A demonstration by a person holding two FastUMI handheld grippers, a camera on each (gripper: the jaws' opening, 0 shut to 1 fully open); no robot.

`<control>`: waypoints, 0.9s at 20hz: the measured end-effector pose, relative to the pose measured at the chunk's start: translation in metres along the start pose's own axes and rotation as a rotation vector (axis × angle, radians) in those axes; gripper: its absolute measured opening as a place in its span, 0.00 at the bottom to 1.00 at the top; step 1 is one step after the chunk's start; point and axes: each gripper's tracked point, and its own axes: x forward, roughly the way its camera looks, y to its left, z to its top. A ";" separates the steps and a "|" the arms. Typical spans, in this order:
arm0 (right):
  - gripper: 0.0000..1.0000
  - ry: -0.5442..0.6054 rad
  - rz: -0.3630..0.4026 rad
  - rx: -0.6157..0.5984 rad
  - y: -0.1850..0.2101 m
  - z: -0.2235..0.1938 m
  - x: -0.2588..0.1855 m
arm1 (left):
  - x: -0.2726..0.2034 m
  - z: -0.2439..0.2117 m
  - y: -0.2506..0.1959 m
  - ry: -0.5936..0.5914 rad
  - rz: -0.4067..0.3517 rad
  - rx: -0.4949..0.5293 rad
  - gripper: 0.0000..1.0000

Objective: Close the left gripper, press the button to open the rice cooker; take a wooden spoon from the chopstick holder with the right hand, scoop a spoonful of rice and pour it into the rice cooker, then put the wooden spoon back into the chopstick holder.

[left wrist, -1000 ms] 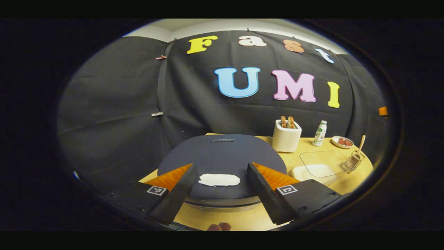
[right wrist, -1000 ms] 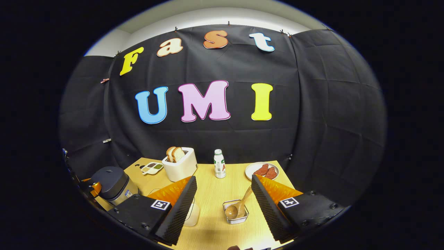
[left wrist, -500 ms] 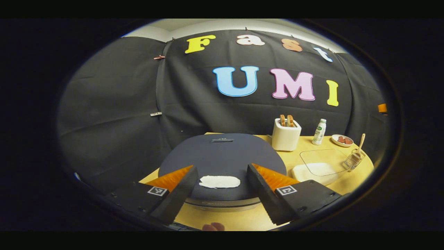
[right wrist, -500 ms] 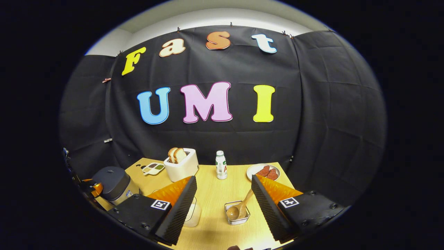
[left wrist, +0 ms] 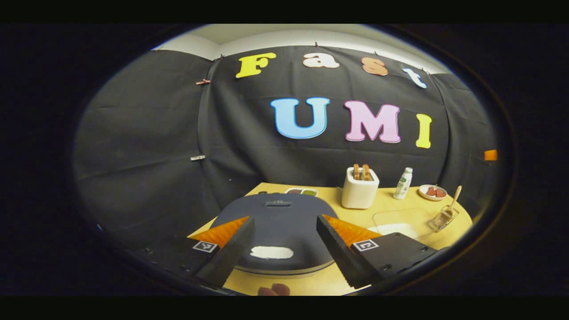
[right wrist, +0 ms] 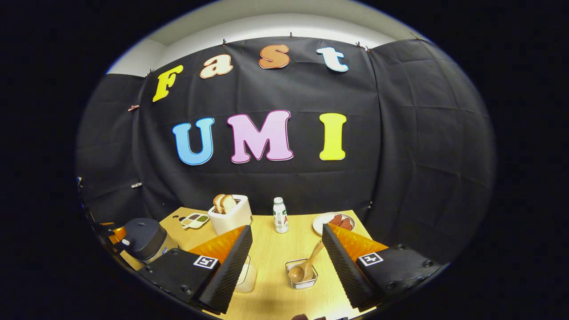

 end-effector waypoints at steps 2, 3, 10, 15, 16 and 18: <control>0.98 -0.012 0.004 -0.001 0.002 0.004 -0.003 | -0.005 0.022 -0.015 -0.034 -0.019 -0.010 0.94; 0.98 -0.021 0.007 0.002 0.004 0.007 -0.004 | -0.007 0.032 -0.023 -0.051 -0.030 -0.014 0.95; 0.98 -0.082 0.006 0.008 0.014 0.027 -0.022 | -0.027 0.087 -0.093 -0.131 -0.148 -0.050 0.96; 0.98 -0.138 -0.011 -0.011 0.015 0.044 -0.035 | -0.044 0.113 -0.130 -0.171 -0.215 -0.033 0.96; 0.98 -0.151 -0.010 -0.014 0.015 0.048 -0.037 | -0.047 0.116 -0.135 -0.176 -0.224 -0.025 0.96; 0.98 -0.171 -0.011 -0.019 0.016 0.053 -0.040 | -0.053 0.121 -0.142 -0.185 -0.235 -0.003 0.96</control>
